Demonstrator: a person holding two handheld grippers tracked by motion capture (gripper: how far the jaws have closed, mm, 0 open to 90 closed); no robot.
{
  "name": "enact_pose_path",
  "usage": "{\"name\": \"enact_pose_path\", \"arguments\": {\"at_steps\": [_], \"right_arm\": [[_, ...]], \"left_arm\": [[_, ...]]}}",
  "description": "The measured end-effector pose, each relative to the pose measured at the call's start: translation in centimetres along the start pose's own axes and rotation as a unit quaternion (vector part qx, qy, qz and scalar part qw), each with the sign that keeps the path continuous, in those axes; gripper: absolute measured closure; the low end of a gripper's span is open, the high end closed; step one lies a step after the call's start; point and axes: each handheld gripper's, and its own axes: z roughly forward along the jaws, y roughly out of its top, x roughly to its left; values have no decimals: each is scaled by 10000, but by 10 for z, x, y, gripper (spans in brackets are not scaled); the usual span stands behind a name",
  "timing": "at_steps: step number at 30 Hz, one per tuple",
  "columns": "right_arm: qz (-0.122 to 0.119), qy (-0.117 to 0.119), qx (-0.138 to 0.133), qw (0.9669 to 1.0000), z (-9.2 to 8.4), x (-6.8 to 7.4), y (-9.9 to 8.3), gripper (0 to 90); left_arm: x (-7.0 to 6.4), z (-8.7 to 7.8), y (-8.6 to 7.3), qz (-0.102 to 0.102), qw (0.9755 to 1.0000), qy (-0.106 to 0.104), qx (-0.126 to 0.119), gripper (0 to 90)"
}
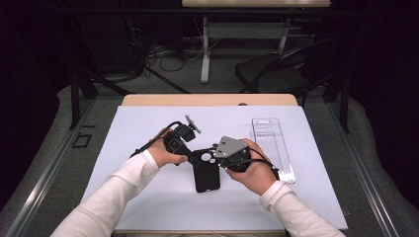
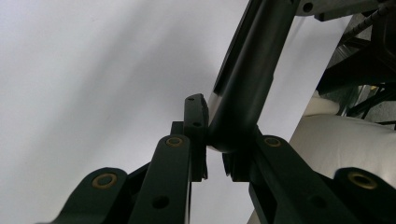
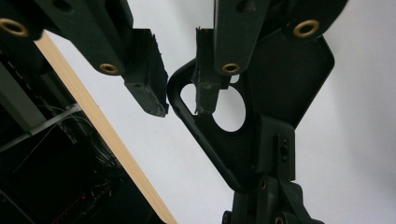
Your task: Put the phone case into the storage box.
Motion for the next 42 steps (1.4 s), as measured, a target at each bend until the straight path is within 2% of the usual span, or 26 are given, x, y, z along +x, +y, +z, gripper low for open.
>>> {"name": "enact_pose_path", "arguments": {"at_steps": [3, 15, 42], "right_arm": [[-93, -32, 18, 10000, 0, 1, 0, 755], [-217, -70, 79, 9997, 0, 3, 0, 776], [-210, -30, 94, 9997, 0, 1, 0, 800]], "left_arm": [[0, 1, 0, -4, 10000, 3, 19, 815], [-1, 3, 2, 8, 10000, 5, 83, 816], [-1, 3, 2, 44, 10000, 2, 87, 812]]}}
